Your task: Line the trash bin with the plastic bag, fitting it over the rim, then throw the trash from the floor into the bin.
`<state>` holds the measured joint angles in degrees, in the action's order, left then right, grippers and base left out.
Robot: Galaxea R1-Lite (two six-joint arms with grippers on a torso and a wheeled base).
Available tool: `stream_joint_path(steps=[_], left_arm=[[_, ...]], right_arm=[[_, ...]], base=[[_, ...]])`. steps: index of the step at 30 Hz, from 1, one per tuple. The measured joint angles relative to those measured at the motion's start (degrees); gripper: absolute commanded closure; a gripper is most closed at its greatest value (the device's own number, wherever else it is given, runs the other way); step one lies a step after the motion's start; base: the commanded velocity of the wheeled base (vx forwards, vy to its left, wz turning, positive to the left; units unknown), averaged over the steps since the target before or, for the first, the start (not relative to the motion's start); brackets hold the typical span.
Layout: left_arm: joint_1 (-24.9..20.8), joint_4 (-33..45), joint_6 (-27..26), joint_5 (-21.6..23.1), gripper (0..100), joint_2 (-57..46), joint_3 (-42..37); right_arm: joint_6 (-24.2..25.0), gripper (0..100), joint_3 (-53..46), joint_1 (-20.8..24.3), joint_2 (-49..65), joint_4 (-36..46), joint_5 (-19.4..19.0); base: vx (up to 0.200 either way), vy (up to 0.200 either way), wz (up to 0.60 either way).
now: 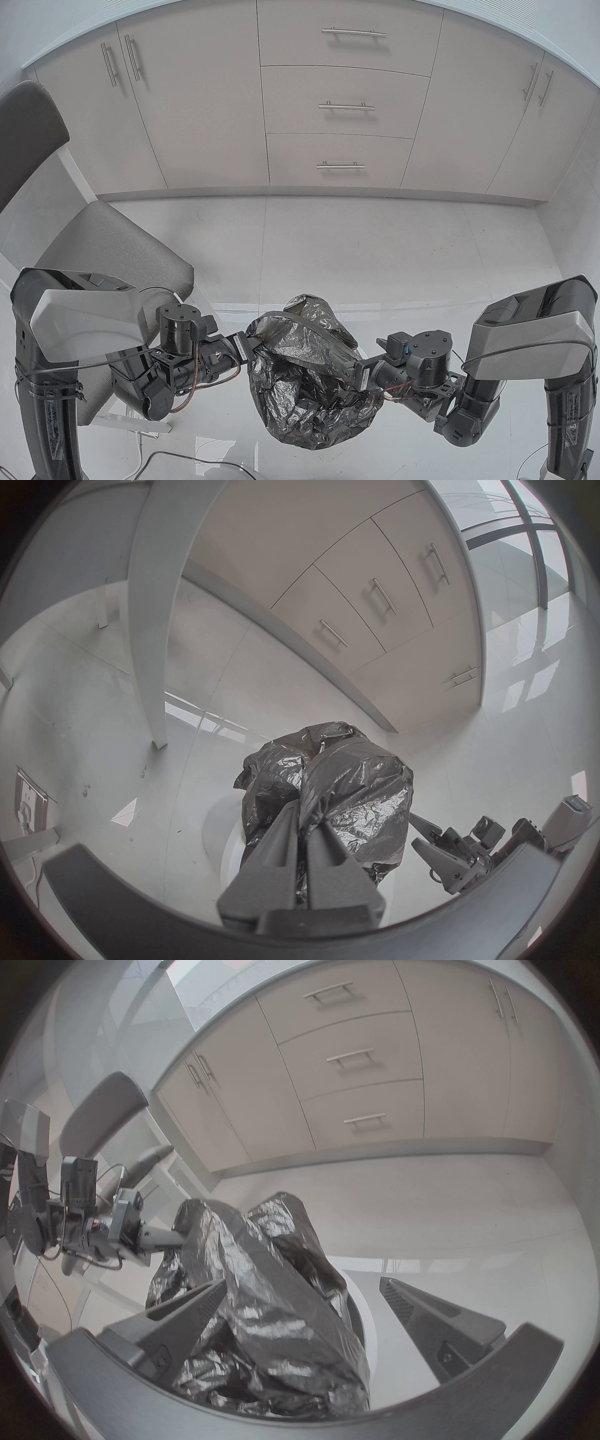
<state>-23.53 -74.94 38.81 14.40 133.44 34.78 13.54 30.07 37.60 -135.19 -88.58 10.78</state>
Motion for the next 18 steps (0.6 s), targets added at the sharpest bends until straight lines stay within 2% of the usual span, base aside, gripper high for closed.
stream_joint_path(steps=[10,18], left_arm=[[-0.5,-0.1,0.0,0.0,100,-0.2,-0.1],[-1.2,-0.1,0.1,0.0,100,-0.3,-0.3]], right_arm=[[-0.7,0,7.9,-0.3,-3.8,3.3,0.1],[-0.5,0,9.9,-2.2,-5.5,3.6,0.4]], base=[[0.000,0.000,0.00],[0.000,0.000,0.00]])
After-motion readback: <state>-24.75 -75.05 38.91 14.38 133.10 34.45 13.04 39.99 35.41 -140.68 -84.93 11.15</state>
